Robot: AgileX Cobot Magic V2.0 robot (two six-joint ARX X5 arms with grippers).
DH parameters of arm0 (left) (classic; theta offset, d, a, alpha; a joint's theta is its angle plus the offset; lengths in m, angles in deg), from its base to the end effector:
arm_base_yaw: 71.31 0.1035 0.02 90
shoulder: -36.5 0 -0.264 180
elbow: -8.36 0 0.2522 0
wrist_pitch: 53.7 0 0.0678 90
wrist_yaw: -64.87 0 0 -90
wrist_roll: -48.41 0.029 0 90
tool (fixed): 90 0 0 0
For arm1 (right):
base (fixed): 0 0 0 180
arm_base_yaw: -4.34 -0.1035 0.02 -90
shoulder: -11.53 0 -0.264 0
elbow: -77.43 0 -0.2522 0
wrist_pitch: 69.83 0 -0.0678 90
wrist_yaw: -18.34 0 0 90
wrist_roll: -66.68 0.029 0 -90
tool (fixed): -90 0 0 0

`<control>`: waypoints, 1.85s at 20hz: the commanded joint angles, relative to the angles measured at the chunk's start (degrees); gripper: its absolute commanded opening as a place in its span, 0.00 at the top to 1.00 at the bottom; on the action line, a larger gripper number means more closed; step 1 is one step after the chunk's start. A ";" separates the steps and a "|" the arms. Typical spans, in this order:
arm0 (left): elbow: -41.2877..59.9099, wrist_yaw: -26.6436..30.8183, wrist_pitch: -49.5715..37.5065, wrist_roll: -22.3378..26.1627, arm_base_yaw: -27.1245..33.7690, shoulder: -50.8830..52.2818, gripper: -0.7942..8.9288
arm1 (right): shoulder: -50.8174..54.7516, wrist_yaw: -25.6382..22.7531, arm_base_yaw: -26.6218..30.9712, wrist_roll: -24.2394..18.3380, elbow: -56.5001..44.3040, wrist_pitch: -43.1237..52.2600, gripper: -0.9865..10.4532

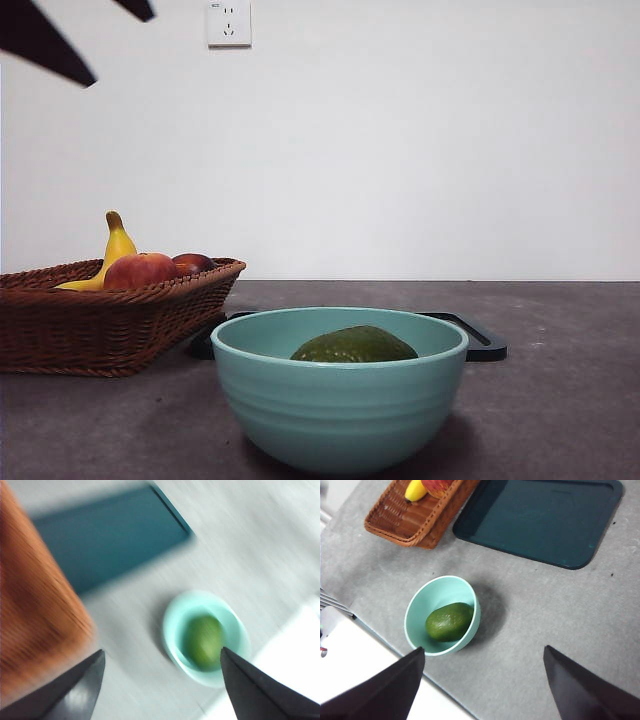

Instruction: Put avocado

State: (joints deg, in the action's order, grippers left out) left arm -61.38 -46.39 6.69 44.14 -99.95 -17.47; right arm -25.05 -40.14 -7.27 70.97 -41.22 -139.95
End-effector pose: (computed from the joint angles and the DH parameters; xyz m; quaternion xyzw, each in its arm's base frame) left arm 0.1485 -0.0931 0.3189 -0.0068 0.3931 -0.3759 0.8391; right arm 0.0969 0.0354 0.3007 0.0987 0.3921 0.3247 0.8550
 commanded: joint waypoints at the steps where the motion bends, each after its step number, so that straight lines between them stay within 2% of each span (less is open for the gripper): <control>1: 2.82 -4.52 1.66 1.18 -0.31 3.10 0.53 | -2.64 0.52 -0.28 -0.24 0.87 1.38 0.58; 4: 4.55 -7.89 5.20 3.50 -0.31 5.90 0.53 | -7.13 1.53 -1.33 -0.22 0.87 2.58 0.58; 10: 4.55 -8.24 5.60 3.82 -0.31 6.49 0.53 | -16.35 0.57 -8.31 -0.02 0.87 6.75 0.58; 15: 4.55 -8.31 4.61 3.82 -0.31 6.49 0.53 | -25.92 -5.95 -16.85 2.49 0.87 14.69 0.58; 20: 4.55 -8.31 4.66 3.82 -0.31 6.49 0.53 | -36.33 -15.17 -25.62 3.26 0.87 23.52 0.58; 25: 4.55 -8.31 4.66 3.82 -0.31 6.49 0.53 | -43.74 -20.90 -29.94 3.26 0.87 28.83 0.59; 29: 4.55 -8.31 4.66 3.82 -0.31 6.49 0.53 | -47.04 -22.86 -30.32 3.23 0.87 30.95 0.67; 37: 4.55 -8.31 4.63 3.82 -0.31 6.49 0.53 | -48.81 -21.44 -30.80 3.26 0.87 32.37 0.89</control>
State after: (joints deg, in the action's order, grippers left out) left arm -56.58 -54.23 11.69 47.33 -99.98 -10.67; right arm -72.85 -61.40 -37.55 73.99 -41.19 -108.10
